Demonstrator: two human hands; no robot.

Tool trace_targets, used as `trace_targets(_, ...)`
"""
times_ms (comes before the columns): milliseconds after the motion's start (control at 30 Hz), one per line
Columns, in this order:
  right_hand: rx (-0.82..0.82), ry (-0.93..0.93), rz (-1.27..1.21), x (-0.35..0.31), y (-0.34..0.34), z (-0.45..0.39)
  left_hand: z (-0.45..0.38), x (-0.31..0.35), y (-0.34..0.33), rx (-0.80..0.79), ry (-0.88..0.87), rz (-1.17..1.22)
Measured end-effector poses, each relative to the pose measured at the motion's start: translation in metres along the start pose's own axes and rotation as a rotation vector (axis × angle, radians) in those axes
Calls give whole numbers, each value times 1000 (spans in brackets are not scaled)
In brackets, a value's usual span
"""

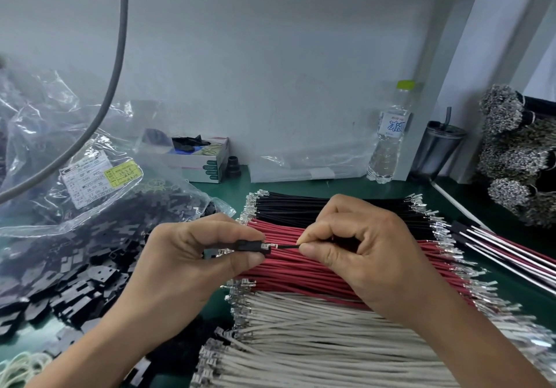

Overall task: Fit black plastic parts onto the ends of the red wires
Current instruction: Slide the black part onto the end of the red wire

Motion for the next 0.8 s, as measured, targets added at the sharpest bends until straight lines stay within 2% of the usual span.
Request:
trace_targets(167,-32,1,32,-2,0,-1,1,2,-3,-31,-50,-112)
trace_targets(367,40,94,219,-14,-17,5,4,3,-5,3,-99,-179)
trace_targets(467,80,103,200,-15,-15,4,3,2,0,59,-92,-147)
trace_targets(633,112,136,203,-20,-16,4,4,4,-1,68,-103,-144)
trace_targets(800,123,166,230,-23,-22,8,8,10,-1,95,-148,-262)
Point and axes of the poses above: each hand's wrist, its own z-axis away from the middle knuckle, its own y-axis out of the back of the hand, x = y × z, the point moved 9 cm from there along -z, towards the middle knuckle, and after that the axes turned 7 degrees about x, right-handed, at the moved point
